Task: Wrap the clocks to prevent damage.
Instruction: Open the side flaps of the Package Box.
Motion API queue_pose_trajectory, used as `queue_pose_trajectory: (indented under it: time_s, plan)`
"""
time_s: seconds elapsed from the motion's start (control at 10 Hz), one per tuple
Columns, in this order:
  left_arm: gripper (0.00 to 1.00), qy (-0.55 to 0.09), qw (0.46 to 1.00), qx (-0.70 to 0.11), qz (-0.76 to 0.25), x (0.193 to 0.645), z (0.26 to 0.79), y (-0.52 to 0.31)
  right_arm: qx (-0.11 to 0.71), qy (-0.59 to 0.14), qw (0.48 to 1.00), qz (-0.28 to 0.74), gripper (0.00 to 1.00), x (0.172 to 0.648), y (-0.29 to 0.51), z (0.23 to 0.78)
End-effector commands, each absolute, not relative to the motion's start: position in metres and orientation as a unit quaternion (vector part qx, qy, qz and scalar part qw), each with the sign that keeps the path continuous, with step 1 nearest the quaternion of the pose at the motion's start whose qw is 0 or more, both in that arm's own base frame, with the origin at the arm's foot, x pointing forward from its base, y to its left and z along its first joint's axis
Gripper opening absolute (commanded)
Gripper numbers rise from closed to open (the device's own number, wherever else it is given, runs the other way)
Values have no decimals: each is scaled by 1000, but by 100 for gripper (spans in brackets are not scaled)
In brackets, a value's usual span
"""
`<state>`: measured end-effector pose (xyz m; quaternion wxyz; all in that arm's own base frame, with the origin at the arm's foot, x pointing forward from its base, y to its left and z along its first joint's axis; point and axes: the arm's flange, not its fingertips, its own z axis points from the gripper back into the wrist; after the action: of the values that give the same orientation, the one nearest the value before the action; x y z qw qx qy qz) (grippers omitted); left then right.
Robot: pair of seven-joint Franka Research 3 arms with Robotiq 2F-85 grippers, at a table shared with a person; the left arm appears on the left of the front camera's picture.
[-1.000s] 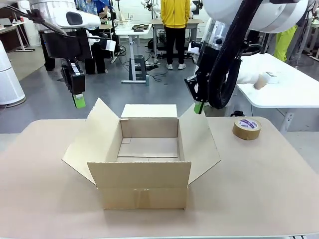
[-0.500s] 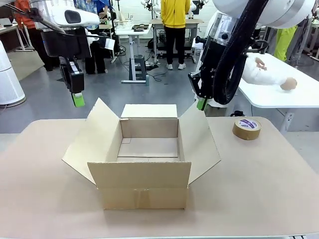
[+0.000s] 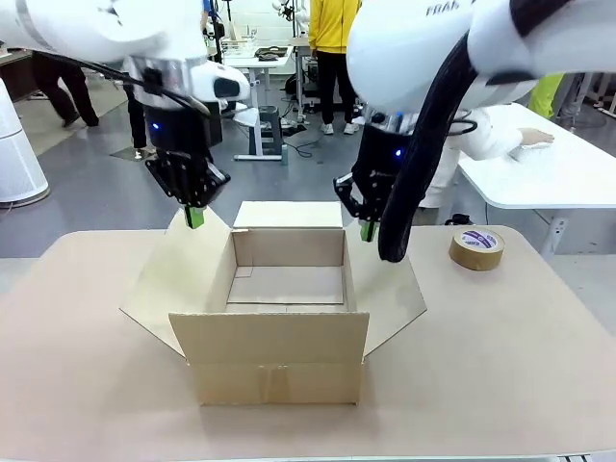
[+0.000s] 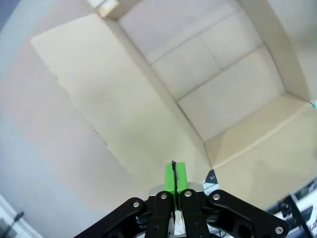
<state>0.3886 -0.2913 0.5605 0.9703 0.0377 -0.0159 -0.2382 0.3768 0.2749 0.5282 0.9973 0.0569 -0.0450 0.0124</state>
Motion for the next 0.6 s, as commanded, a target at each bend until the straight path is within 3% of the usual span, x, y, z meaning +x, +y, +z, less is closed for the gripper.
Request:
queue_pose_trajectory:
  time_s: [0.0, 0.2, 0.5]
  plan:
    - [0, -11, 975, 100, -197, 385, 545, -307, 24, -64, 998, -6, 1, 380, 282, 502]
    - [0, -14, 975, 139, -175, 392, 524, -314, 10, -71, 997, -11, 1, 386, 279, 482]
    - [0, -12, 979, 134, -151, 405, 485, -303, -22, -76, 996, -37, 1, 394, 268, 447]
